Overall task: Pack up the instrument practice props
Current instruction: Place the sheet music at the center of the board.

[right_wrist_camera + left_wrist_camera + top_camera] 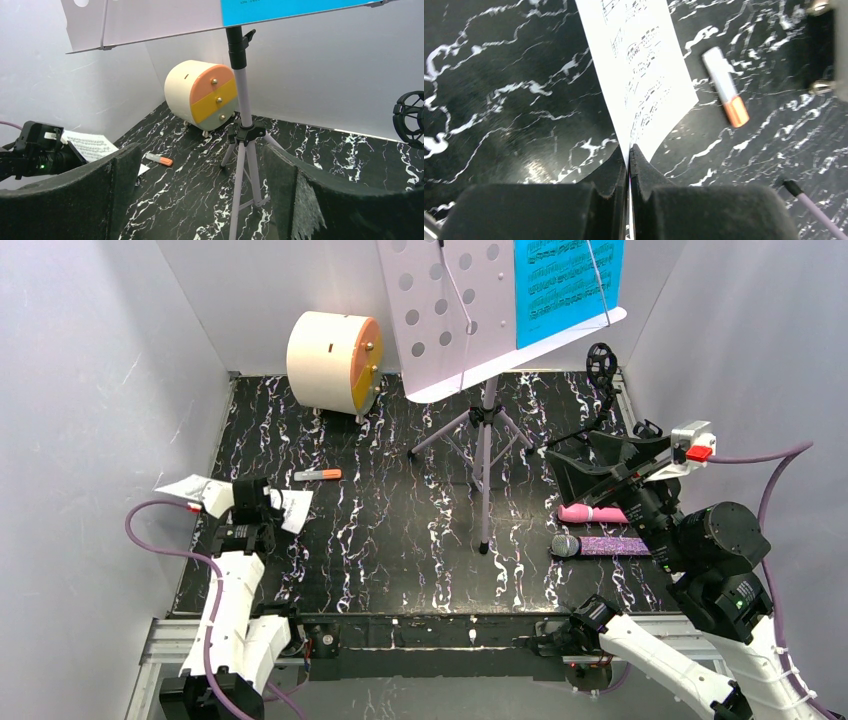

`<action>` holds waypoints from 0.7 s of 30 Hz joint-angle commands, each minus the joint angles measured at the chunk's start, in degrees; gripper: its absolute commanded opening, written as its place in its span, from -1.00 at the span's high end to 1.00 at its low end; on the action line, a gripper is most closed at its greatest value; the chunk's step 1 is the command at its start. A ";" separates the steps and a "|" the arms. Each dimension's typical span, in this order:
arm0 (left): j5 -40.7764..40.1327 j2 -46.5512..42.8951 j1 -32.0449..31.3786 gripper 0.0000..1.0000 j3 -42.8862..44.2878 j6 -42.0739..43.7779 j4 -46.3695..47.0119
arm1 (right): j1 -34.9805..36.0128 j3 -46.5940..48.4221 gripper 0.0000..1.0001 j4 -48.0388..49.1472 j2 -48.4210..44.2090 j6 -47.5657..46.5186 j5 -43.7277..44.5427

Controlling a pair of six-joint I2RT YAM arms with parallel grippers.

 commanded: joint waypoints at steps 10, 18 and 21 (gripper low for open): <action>-7.24 -2.83 0.30 0.92 -2.50 -12.05 -16.05 | 0.00 -1.43 -0.97 1.62 0.22 1.50 1.04; -2.60 -4.60 0.30 0.85 -7.28 -13.23 -16.82 | -0.03 -1.48 -0.97 1.94 1.58 1.96 0.24; -2.24 -5.45 0.30 0.83 -7.30 -13.37 -18.30 | 0.01 -2.02 -0.97 2.46 1.70 2.13 0.63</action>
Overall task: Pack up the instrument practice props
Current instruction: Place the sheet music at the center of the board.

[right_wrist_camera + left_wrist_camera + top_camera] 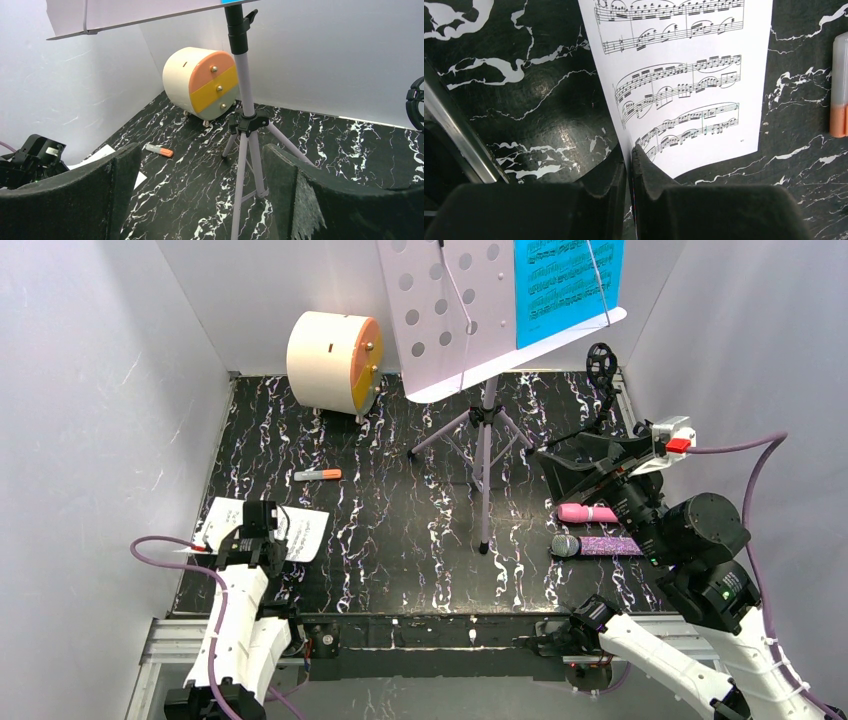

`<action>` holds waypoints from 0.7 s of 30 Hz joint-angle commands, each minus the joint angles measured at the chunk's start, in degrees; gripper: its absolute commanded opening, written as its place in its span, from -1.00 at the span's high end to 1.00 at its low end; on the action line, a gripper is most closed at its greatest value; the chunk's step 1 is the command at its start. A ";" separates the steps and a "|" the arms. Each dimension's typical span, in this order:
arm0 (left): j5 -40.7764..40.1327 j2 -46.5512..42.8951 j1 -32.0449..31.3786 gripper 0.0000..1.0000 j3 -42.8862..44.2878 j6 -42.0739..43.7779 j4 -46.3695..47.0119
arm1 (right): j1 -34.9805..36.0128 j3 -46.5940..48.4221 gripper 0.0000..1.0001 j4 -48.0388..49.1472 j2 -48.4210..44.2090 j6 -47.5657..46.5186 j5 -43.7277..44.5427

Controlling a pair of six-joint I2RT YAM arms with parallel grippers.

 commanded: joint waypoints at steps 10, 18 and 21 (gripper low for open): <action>-3.23 -2.98 0.30 -0.05 3.57 -4.45 -10.17 | 0.01 -1.11 -0.97 3.04 1.83 0.59 1.25; -2.84 -3.79 0.30 -0.61 6.94 -1.85 -11.69 | 0.00 -1.39 -0.97 2.85 3.06 -0.18 2.51; -1.55 -3.62 0.23 -0.78 9.87 4.97 -9.79 | 0.02 -1.90 -0.97 2.02 3.23 -0.78 3.90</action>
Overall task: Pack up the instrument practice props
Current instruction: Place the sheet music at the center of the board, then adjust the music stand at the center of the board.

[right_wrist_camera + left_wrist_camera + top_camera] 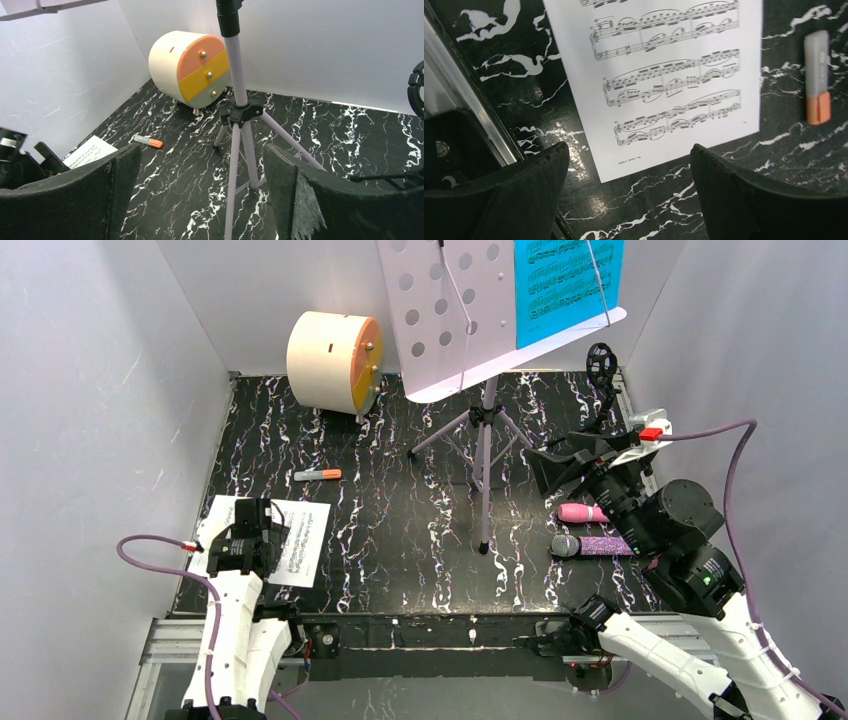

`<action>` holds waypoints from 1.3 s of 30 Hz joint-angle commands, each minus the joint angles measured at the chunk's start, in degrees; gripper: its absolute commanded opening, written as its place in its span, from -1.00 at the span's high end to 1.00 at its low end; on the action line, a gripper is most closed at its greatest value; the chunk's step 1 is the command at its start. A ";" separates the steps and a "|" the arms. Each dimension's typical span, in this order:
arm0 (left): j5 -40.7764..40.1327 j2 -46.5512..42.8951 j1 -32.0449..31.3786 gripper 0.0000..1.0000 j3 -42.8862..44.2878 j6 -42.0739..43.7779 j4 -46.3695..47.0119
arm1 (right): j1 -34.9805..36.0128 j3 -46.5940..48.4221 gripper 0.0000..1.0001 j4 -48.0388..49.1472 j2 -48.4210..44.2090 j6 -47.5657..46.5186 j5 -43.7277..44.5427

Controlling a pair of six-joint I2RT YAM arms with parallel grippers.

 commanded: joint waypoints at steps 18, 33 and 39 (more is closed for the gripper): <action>21.55 0.51 -14.51 -0.97 20.98 52.81 19.97 | -0.05 -15.21 -0.97 13.32 8.49 -0.91 -1.86; 23.22 -21.57 -21.57 -0.97 6.89 58.98 32.73 | -20.43 -19.69 -0.97 48.05 20.83 2.54 -25.42; 23.00 -27.25 -23.01 -0.97 1.44 59.05 36.58 | -21.02 -15.80 -0.88 54.91 29.17 1.57 -31.21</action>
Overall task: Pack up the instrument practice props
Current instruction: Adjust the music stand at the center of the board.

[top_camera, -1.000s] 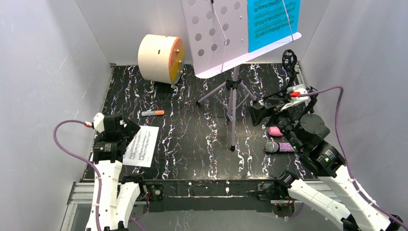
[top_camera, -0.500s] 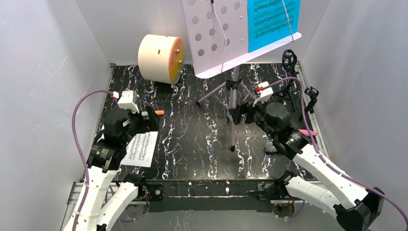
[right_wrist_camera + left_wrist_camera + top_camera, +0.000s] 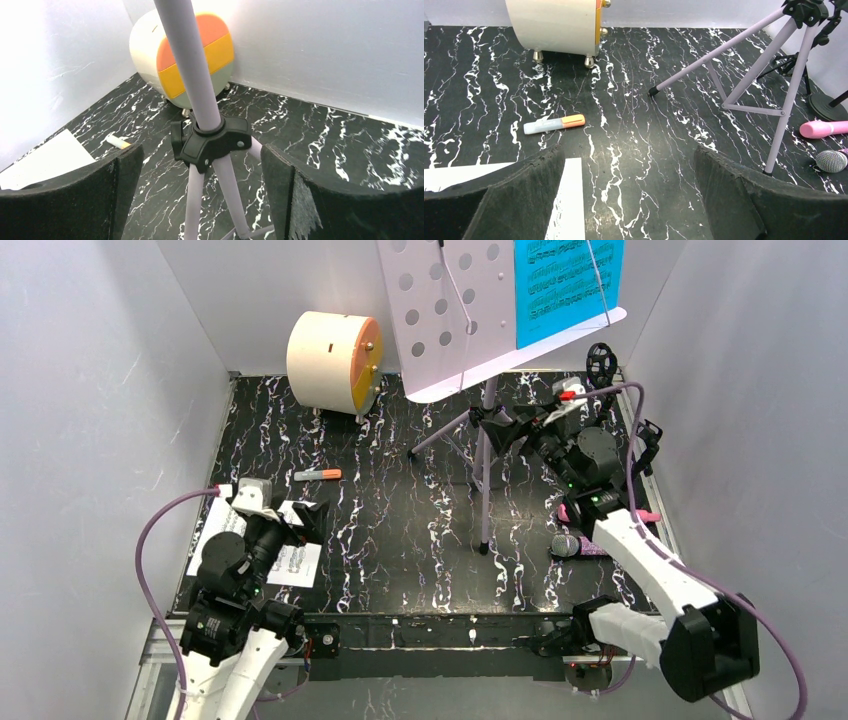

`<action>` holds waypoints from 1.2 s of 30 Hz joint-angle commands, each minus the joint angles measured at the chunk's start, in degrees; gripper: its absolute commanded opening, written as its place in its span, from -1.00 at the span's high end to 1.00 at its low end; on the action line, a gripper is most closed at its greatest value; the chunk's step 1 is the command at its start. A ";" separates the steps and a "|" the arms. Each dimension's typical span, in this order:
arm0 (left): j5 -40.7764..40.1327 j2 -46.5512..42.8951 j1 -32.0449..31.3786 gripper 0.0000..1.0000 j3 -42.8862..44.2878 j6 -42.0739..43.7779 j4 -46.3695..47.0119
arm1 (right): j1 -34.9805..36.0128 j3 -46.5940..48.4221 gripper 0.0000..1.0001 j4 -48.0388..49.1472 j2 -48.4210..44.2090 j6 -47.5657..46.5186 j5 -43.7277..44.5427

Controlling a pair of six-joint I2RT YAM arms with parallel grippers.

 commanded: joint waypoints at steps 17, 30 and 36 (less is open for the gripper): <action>1.95 -4.44 -3.27 -0.97 -5.71 1.12 5.91 | -0.83 13.07 -0.02 18.08 20.26 -0.22 -13.21; -0.04 -5.14 -4.76 -0.97 -6.42 0.92 5.95 | 10.68 16.75 0.97 9.06 19.03 -12.22 6.72; -1.52 -5.15 -5.35 -0.97 -6.44 0.71 5.53 | 18.45 15.30 0.97 17.21 19.24 -18.61 26.26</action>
